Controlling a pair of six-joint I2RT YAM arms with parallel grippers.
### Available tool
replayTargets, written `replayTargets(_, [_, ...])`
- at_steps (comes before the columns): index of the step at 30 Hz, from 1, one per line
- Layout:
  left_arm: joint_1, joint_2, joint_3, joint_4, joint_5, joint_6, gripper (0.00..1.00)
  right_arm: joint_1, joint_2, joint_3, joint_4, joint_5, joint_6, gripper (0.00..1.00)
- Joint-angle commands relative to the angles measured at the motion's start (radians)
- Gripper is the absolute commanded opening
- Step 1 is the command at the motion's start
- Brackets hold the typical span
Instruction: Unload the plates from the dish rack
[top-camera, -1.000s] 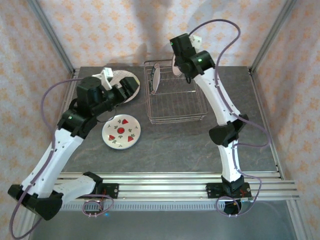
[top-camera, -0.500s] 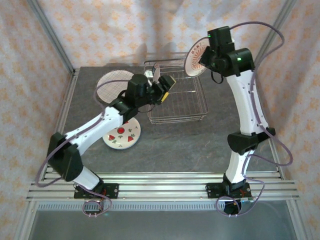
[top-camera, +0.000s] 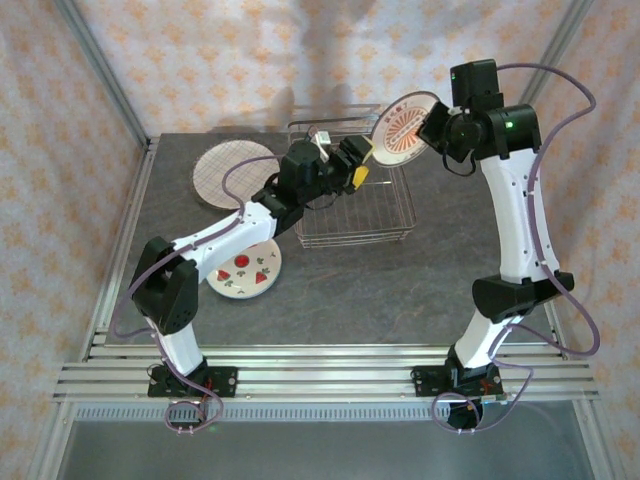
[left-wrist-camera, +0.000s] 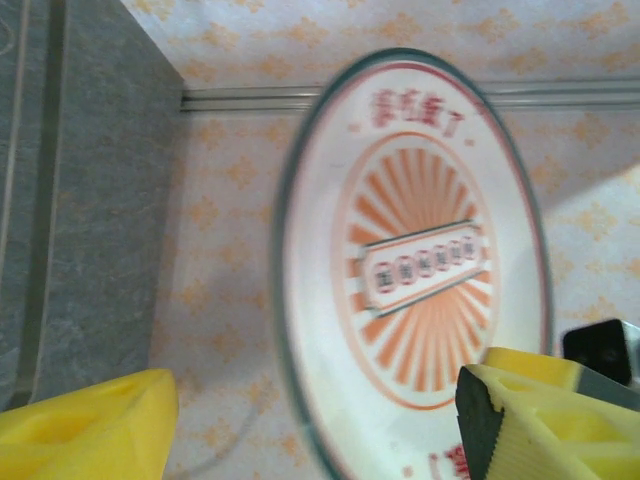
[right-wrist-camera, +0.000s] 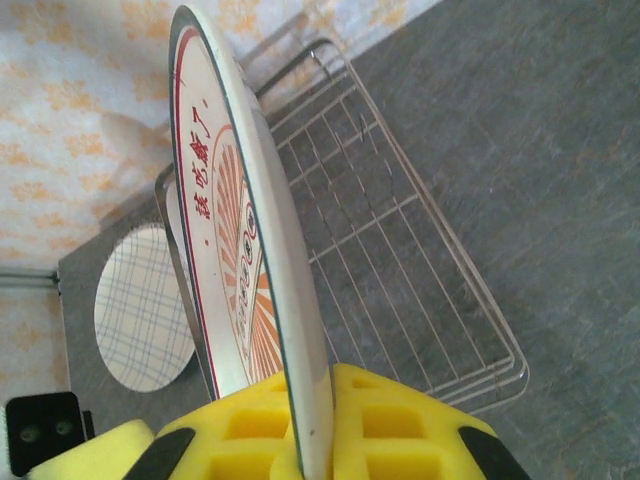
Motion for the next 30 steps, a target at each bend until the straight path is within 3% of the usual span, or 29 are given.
replayTargets(1, [-0.012, 0.027, 0.041, 0.062, 0.004, -0.027, 0.69, -0.014, -0.058, -0.037, 0.090, -0.086, 0.026, 0.00])
replayTargets(10, [-0.013, 0.056, 0.061, 0.053, -0.002, -0.045, 0.49, -0.031, -0.085, -0.110, 0.129, -0.164, 0.042, 0.00])
replayTargets(17, [-0.013, 0.050, 0.061, 0.056, -0.008, -0.044, 0.21, -0.064, -0.129, -0.243, 0.220, -0.255, 0.084, 0.00])
replayTargets(21, [-0.013, 0.041, 0.056, 0.061, -0.009, -0.042, 0.00, -0.064, -0.132, -0.265, 0.224, -0.277, 0.085, 0.00])
replayTargets(24, [-0.011, 0.028, 0.056, 0.058, -0.007, -0.030, 0.00, -0.065, -0.133, -0.263, 0.205, -0.269, 0.065, 0.00])
replayTargets(25, [-0.011, 0.022, 0.055, 0.055, -0.007, -0.024, 0.00, -0.064, -0.132, -0.260, 0.196, -0.264, 0.058, 0.04])
replayTargets(30, [-0.001, -0.018, 0.046, 0.062, -0.006, 0.003, 0.00, -0.064, -0.152, -0.264, 0.184, -0.265, 0.032, 0.43])
